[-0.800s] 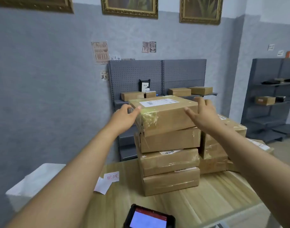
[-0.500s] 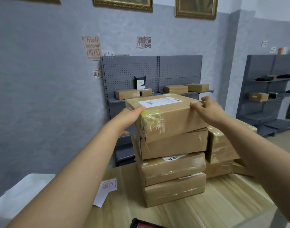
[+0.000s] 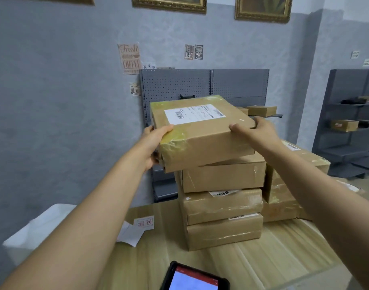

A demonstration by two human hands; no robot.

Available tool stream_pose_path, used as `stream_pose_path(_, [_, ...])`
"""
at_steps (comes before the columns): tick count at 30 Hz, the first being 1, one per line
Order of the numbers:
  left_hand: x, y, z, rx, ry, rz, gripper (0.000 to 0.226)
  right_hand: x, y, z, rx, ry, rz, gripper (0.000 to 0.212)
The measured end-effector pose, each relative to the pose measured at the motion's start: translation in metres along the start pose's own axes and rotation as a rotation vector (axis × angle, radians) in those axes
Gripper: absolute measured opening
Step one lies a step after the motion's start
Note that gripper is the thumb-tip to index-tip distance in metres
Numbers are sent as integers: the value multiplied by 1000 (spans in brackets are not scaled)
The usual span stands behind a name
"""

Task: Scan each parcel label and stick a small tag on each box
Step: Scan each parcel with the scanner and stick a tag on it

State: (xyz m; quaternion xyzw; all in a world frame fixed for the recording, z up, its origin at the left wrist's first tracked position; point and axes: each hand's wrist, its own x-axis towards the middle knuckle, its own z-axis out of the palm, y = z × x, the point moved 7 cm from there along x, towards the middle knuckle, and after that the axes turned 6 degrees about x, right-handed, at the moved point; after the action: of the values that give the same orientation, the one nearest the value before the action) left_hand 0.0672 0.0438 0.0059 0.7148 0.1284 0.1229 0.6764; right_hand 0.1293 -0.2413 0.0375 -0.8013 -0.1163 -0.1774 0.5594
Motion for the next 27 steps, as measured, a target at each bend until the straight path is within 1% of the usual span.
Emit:
stream_pose_path(1, [-10,3,-10,-40,21,32,59,-6,-6,3,43,-15,-3,76])
stream_pose_path(2, [-21,5,-20,-87,39,59,56,-13,-12,7,77,-29,-2,77])
stream_pose_path(4, [-47,5,-44,-149,70,84,44,-29,-22,17,123,-67,1,76])
stream_pose_path(8, [-99,-8,-91,-180,139,107,24,-67,-38,48,161,-163,4,61])
stream_pose_path(10, [-124,-16,-112,-182,174,115,19,-90,-48,64,160,-220,-10,61])
stream_pose_path(13, [-159,-29,-144,-169,226,126,25,-125,-61,90,169,-356,-36,66])
stream_pose_path(15, [-177,-41,-166,-131,257,120,37,-150,-62,106,186,-432,-22,60])
stream_pose_path(17, [-193,-56,-185,-58,289,80,51,-173,-59,118,183,-465,-2,56])
stream_pose_path(21, [-218,-95,-209,100,313,-47,68,-216,-37,138,75,-536,95,73])
stream_pose_path(23, [-230,-116,-217,200,300,-127,77,-240,-24,147,46,-564,144,76])
stream_pose_path(25, [-241,-136,-225,276,271,-200,71,-263,-12,155,29,-573,173,75])
stream_pose_path(27, [-250,-154,-231,278,245,-232,57,-284,-1,164,46,-569,212,73])
